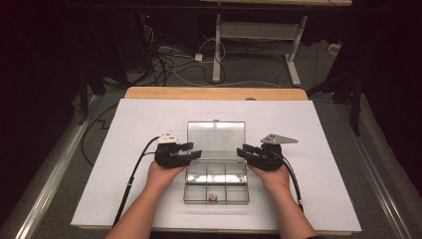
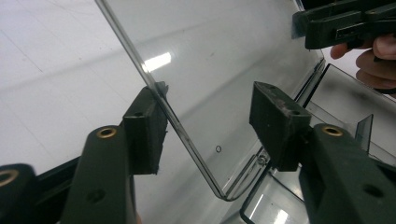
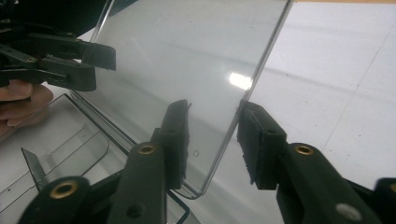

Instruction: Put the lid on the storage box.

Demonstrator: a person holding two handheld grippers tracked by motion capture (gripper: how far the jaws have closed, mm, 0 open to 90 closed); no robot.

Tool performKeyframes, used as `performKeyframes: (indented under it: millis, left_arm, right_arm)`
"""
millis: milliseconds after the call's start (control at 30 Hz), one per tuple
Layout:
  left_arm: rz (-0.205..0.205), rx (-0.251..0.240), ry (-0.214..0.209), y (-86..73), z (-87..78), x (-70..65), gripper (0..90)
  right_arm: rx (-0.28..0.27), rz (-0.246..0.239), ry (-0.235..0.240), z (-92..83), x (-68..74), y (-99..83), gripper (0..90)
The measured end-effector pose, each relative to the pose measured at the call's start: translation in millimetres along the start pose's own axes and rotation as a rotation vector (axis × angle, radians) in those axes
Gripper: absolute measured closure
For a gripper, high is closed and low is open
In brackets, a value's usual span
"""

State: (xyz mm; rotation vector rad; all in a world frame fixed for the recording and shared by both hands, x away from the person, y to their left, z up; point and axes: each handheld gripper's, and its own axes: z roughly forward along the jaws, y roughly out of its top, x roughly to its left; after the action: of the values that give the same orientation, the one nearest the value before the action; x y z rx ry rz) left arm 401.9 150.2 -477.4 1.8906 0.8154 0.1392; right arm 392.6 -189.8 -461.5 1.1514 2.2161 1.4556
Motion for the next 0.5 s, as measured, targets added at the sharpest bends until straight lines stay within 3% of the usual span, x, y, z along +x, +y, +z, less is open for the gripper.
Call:
performKeyframes:
  millis: [133, 333, 500]
  left_arm:
    - [0.013, -0.013, 0.021, 1.4, -3.4, -4.3, 49.7]
    - [0.044, -0.032, 0.039, 0.8, -6.9, -8.1, 53.2]
    - [0.066, -0.046, 0.054, 1.1, -10.9, -12.5, 56.9]
  right_arm:
    - [-0.013, -0.013, -0.015, -7.0, 0.2, 2.2, 72.9]
    - [-0.036, -0.040, -0.033, -24.8, 1.4, 4.5, 75.7]
    - [-0.046, -0.098, -0.046, -38.6, 9.3, 0.2, 82.8]
